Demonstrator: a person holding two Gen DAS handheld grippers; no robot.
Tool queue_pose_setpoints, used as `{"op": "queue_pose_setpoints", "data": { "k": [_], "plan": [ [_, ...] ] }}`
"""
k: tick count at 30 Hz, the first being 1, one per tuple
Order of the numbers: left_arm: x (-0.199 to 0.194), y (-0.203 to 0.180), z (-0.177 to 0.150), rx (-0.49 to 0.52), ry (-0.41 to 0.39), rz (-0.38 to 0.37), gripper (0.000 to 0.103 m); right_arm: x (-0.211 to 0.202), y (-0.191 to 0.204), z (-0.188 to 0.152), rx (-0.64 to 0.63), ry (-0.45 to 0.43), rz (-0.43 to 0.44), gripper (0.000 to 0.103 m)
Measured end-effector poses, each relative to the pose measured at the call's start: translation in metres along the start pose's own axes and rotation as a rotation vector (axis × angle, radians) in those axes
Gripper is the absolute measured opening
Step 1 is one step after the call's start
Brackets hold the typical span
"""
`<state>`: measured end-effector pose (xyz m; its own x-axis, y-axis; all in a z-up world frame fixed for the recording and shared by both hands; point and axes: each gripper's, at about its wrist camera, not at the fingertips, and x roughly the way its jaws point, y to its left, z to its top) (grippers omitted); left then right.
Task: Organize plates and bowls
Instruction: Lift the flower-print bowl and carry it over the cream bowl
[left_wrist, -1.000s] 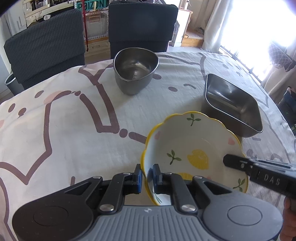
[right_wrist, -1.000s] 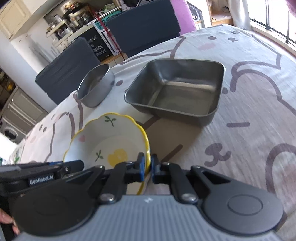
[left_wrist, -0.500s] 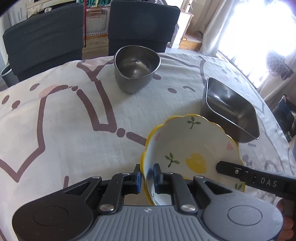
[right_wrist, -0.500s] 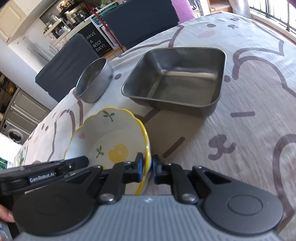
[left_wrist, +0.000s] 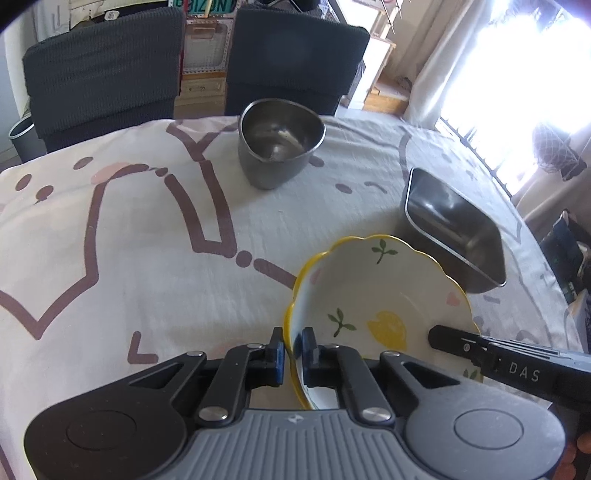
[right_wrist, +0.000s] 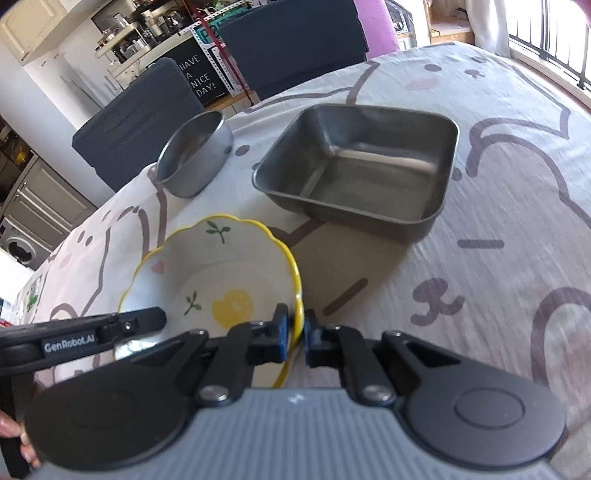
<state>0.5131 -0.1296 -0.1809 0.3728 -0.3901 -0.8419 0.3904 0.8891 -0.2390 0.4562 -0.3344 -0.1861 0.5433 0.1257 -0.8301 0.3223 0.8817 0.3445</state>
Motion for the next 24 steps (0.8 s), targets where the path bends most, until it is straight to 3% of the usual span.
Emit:
{"op": "queue_pose_setpoints", "data": {
  "k": [12,24],
  "plan": [
    [-0.074,-0.020,-0.011,-0.009,-0.114,0.010,0.008,-0.062,0.018,-0.003,-0.048,-0.093,0.049,0.010],
    [-0.171,-0.034,-0.054,-0.007,-0.228,0.054,0.008,-0.150,0.046,-0.038,-0.102,-0.171,0.124,0.010]
  ]
}}
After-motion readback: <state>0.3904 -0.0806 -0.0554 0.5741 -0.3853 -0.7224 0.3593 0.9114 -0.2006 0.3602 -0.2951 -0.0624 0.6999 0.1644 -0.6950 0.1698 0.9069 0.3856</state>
